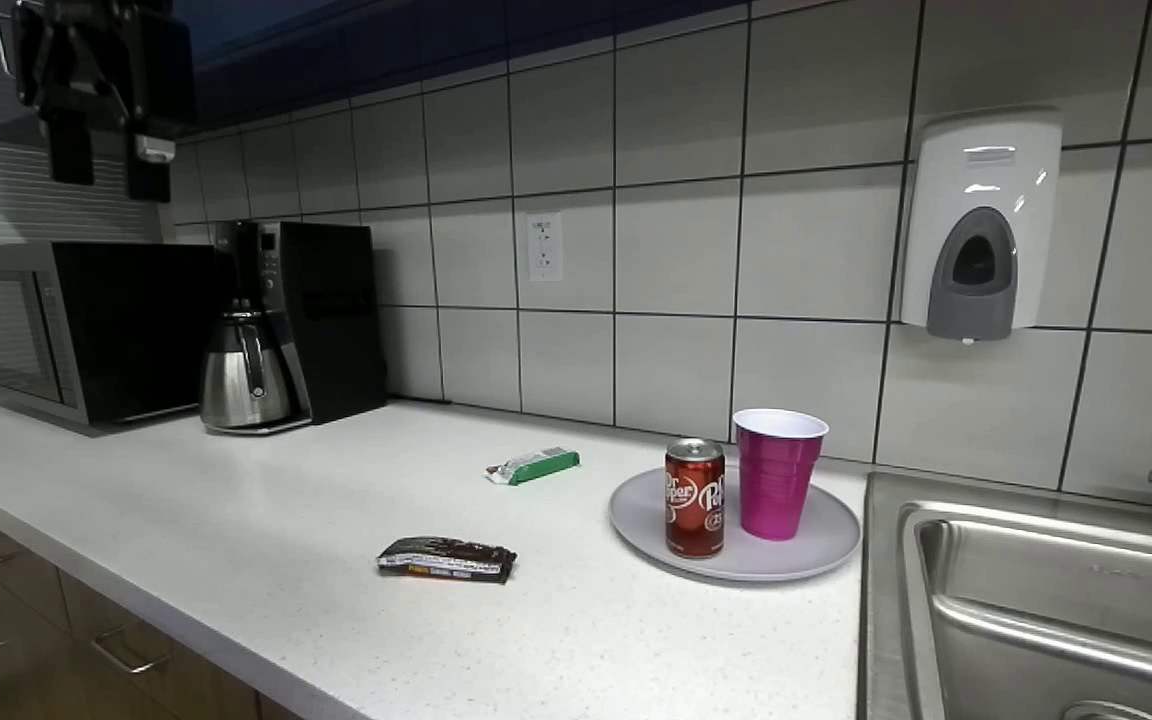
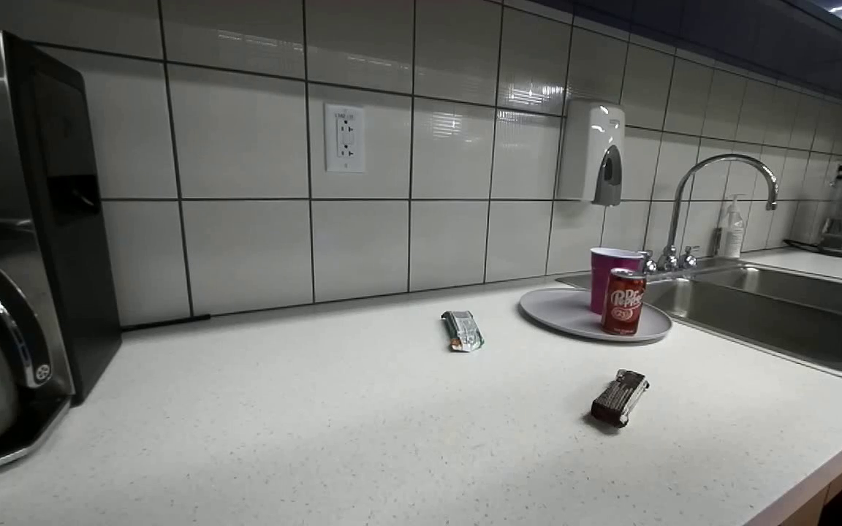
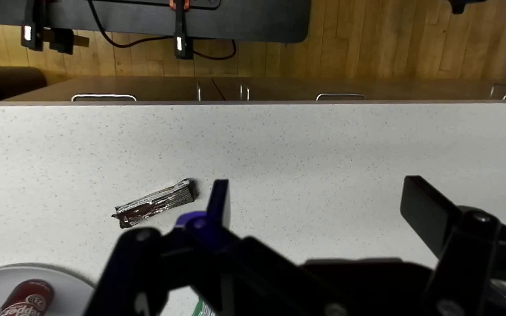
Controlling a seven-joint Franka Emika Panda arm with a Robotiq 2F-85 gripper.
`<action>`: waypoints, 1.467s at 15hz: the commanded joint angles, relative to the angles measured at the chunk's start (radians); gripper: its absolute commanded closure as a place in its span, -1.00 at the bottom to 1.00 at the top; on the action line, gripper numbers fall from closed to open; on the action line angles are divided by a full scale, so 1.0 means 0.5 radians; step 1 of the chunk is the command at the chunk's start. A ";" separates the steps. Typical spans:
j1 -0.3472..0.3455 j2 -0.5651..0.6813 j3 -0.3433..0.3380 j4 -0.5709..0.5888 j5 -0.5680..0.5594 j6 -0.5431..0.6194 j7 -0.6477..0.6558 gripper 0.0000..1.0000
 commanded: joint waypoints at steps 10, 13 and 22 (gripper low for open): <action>-0.204 -0.062 0.024 -0.176 -0.225 0.330 0.010 -1.00; -0.260 -0.050 -0.007 -0.230 -0.270 0.430 0.007 -1.00; -0.409 -0.025 -0.181 -0.297 -0.422 0.511 -0.057 -1.00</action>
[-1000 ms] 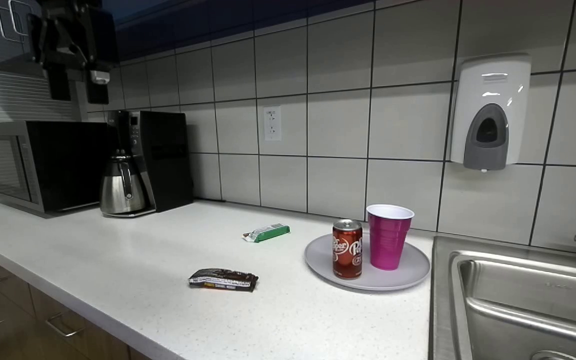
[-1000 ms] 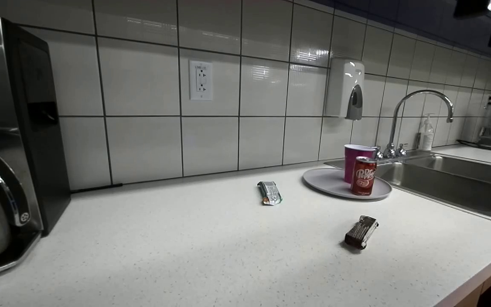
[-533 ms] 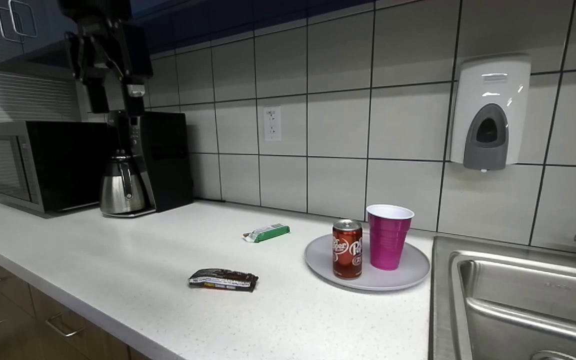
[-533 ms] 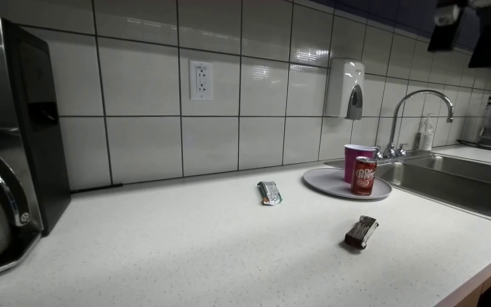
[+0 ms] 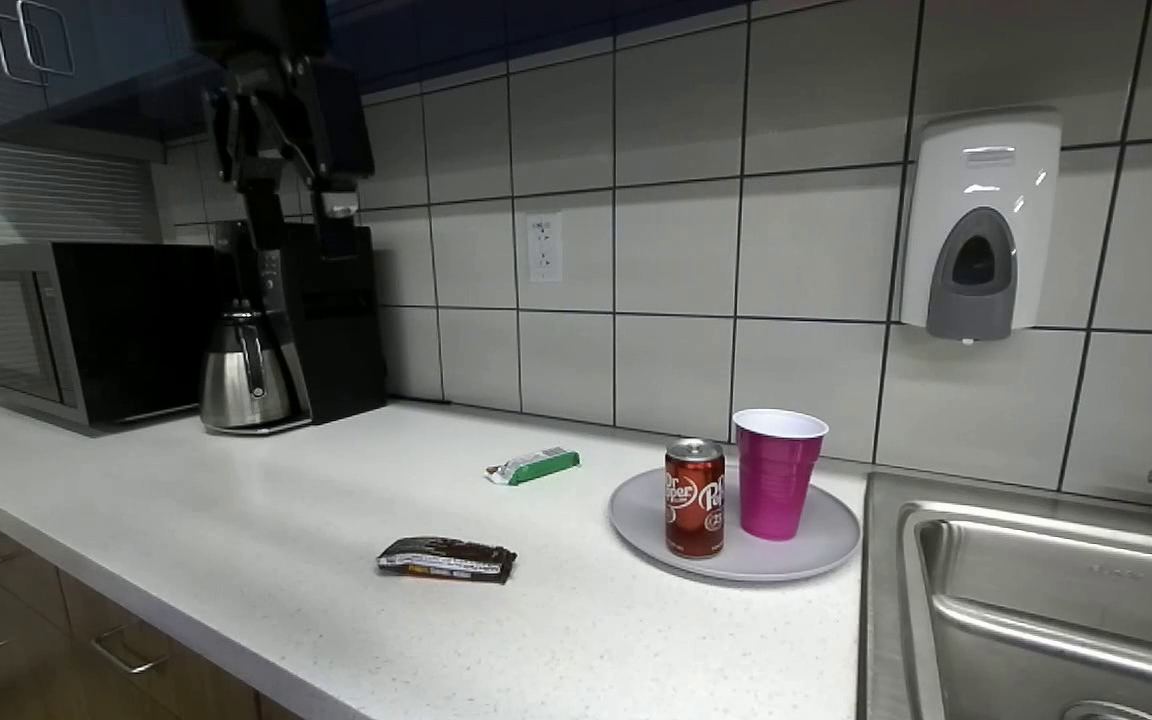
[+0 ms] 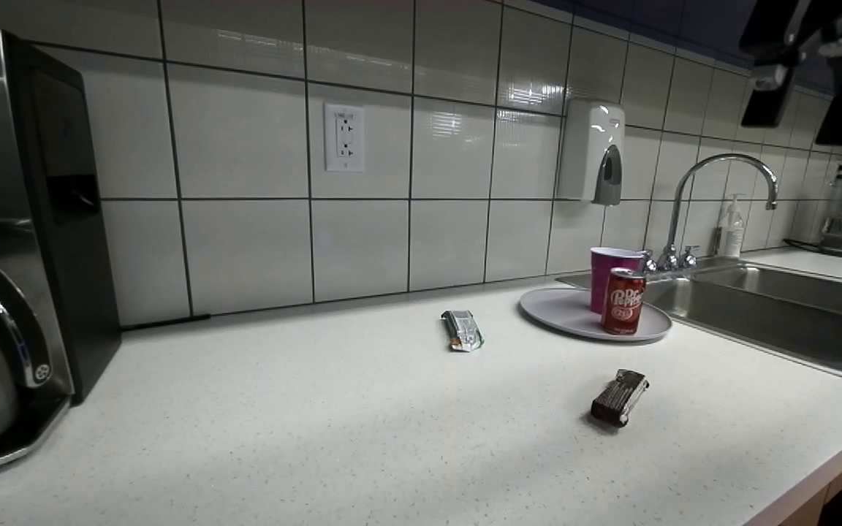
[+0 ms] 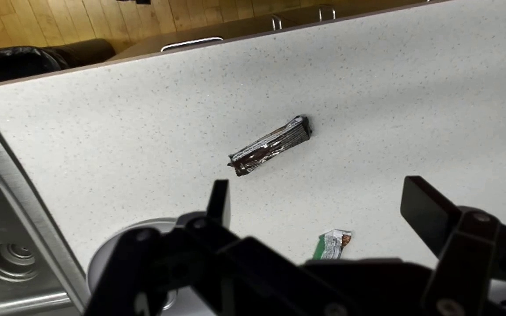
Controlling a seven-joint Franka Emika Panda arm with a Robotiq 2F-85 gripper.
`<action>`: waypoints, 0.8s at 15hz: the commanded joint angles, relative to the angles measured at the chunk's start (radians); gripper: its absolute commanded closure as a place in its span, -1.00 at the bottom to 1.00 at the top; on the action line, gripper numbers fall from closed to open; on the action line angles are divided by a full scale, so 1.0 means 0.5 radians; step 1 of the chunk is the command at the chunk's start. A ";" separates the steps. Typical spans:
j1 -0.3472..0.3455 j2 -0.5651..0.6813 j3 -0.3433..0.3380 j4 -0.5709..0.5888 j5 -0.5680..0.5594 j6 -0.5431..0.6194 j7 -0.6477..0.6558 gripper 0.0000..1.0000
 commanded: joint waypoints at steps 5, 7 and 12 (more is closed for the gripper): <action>-0.142 -0.010 -0.121 -0.068 -0.129 0.097 -0.087 -1.00; -0.168 0.031 -0.146 -0.071 -0.146 0.161 -0.090 -1.00; -0.237 0.179 -0.164 -0.051 -0.181 0.332 -0.049 -1.00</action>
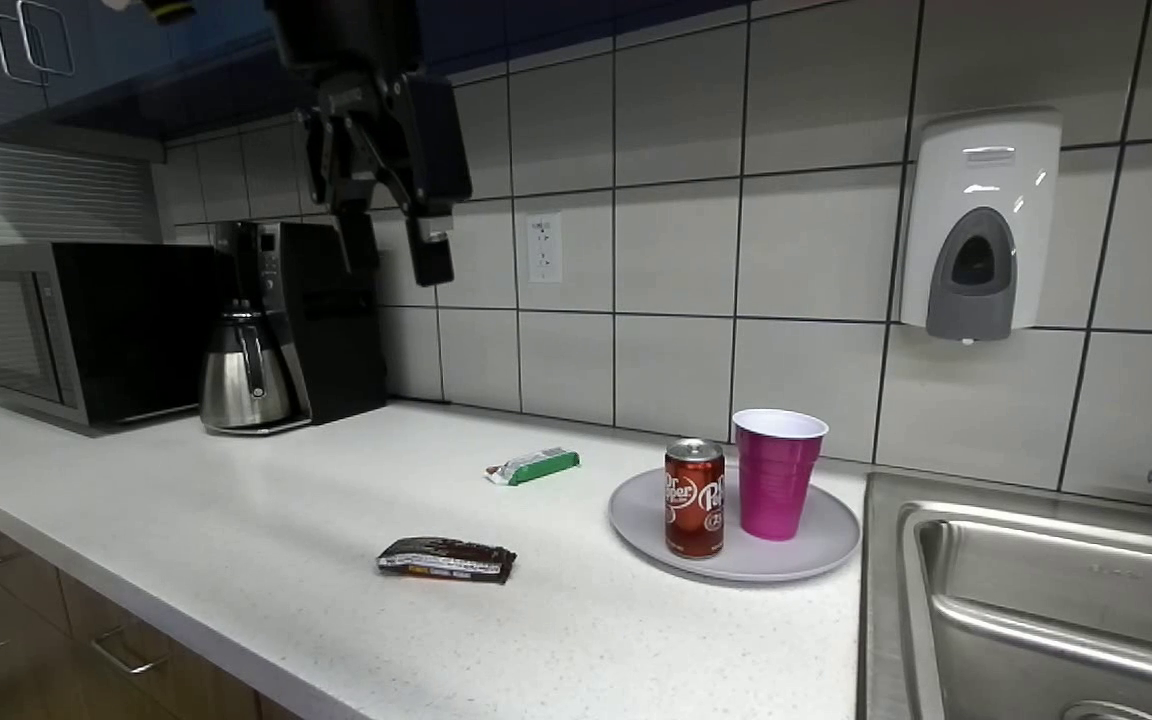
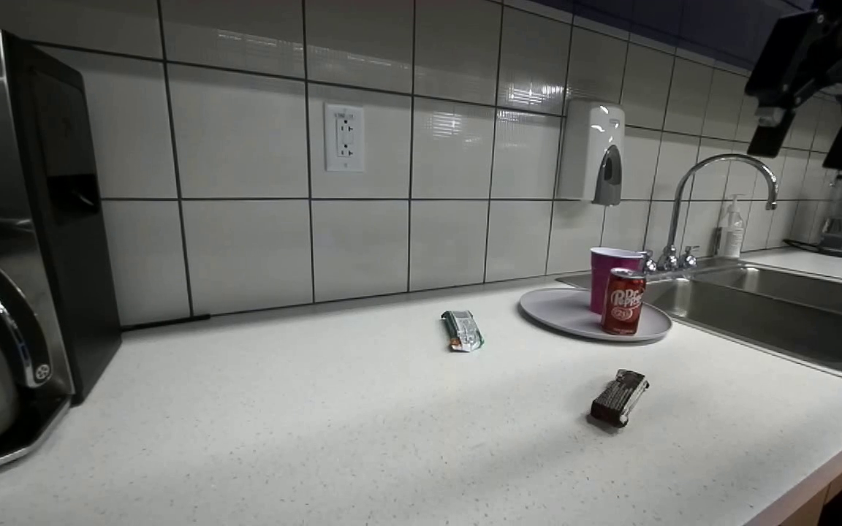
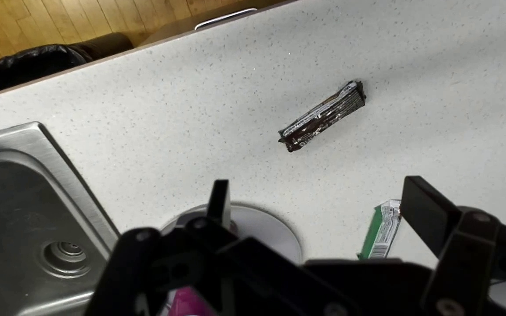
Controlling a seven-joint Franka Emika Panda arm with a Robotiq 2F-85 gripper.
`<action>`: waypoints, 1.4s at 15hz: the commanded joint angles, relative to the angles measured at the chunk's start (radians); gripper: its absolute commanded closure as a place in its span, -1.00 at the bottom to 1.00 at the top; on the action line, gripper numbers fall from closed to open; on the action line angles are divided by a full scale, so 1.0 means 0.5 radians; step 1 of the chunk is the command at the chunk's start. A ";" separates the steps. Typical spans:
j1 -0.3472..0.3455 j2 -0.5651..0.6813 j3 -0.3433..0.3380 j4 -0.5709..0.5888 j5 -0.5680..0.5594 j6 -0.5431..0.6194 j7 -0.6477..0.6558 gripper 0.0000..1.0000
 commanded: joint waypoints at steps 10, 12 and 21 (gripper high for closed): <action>-0.198 0.519 0.027 0.110 -0.194 0.499 0.052 -1.00; -0.227 0.617 0.016 0.152 -0.227 0.556 0.053 -1.00; -0.268 1.074 -0.039 0.417 -0.263 0.677 0.055 -1.00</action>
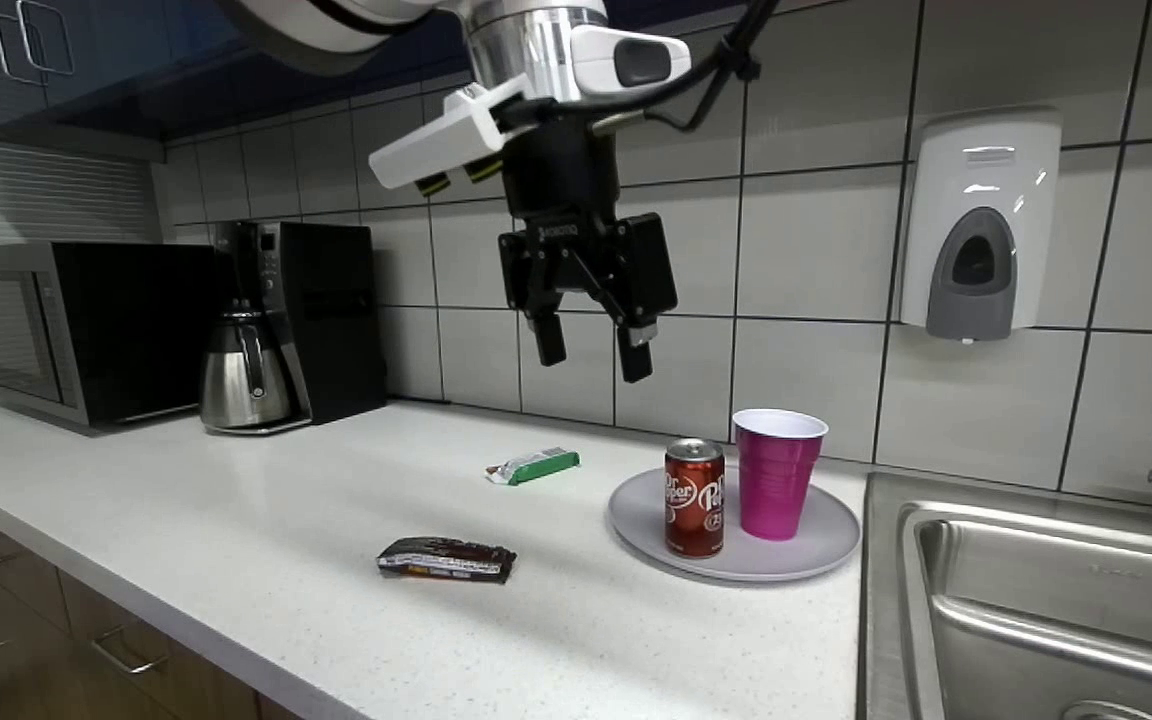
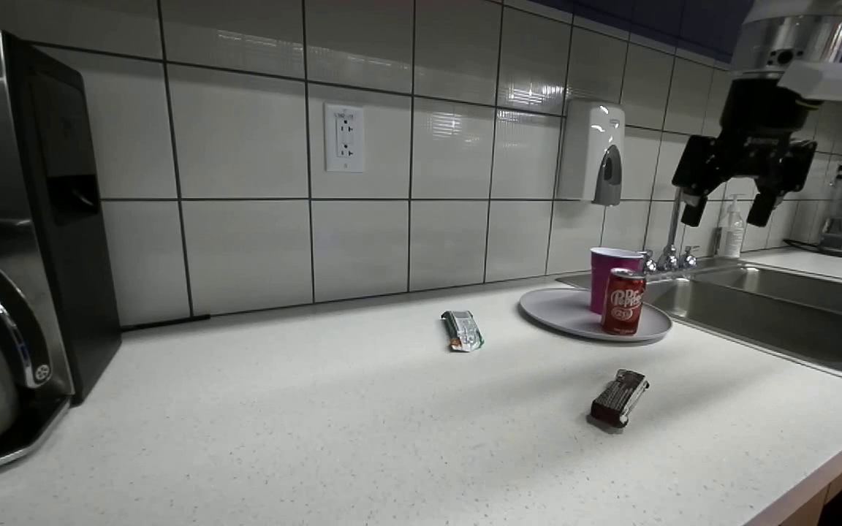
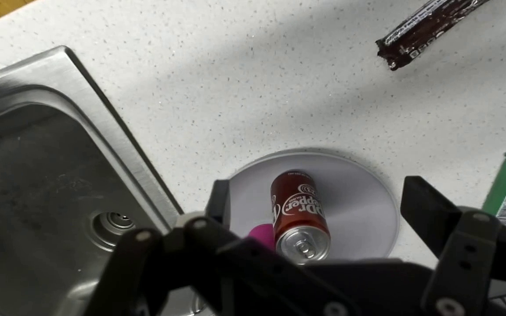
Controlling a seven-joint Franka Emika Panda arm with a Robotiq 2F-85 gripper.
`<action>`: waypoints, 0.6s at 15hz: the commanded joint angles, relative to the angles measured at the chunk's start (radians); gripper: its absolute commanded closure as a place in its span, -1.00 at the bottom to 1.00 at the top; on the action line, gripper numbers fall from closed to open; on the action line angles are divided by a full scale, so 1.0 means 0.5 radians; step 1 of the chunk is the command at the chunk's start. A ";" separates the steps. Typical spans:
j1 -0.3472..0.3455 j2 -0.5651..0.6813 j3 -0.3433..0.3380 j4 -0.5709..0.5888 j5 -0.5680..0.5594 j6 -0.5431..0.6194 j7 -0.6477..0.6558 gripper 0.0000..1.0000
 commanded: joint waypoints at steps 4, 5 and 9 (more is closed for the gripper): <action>0.000 0.350 -0.037 0.278 -0.047 0.013 0.047 -1.00; 0.006 0.392 -0.043 0.314 -0.038 0.006 0.044 -1.00; 0.024 0.555 -0.054 0.453 -0.029 -0.005 0.033 -1.00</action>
